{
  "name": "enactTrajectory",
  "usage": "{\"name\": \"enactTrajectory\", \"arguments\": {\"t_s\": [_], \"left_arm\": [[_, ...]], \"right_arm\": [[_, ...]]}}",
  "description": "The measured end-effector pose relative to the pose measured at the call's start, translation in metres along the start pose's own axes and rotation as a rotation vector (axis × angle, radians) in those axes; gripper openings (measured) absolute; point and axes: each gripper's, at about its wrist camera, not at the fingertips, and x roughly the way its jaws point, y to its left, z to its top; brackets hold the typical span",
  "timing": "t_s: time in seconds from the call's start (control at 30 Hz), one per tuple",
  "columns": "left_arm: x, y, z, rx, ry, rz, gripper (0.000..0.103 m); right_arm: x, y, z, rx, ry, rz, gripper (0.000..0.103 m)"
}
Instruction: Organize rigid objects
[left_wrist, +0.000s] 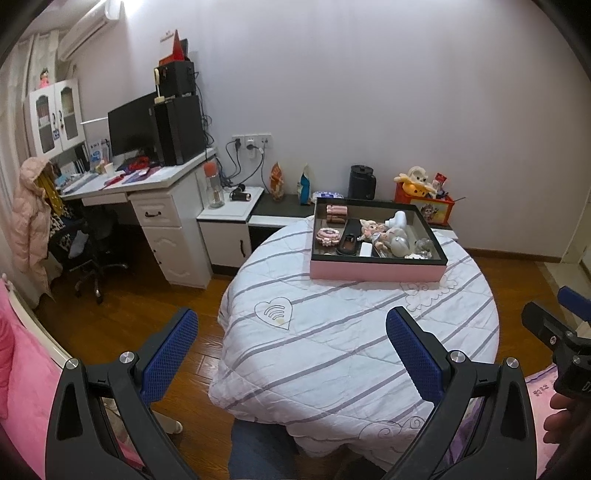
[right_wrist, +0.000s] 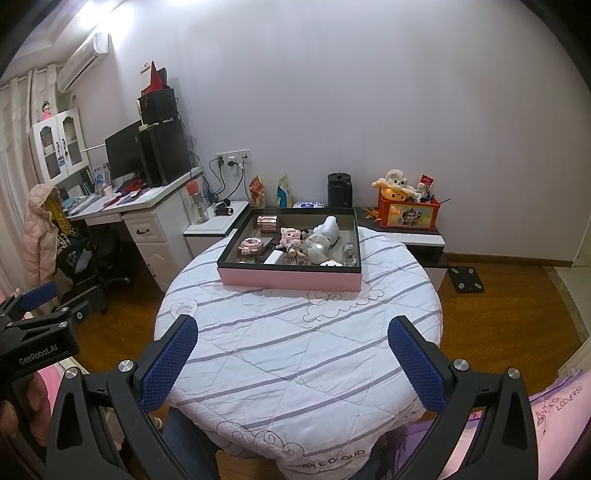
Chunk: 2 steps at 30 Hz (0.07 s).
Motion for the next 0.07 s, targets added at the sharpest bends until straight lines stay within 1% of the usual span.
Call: {"name": "enactTrajectory", "arguments": {"t_s": [0.07], "left_arm": [[0.0014, 0.0006, -0.0001, 0.000, 0.002, -0.003, 0.103]], "right_arm": [[0.0013, 0.0001, -0.0013, 0.001, 0.005, -0.001, 0.103]]}}
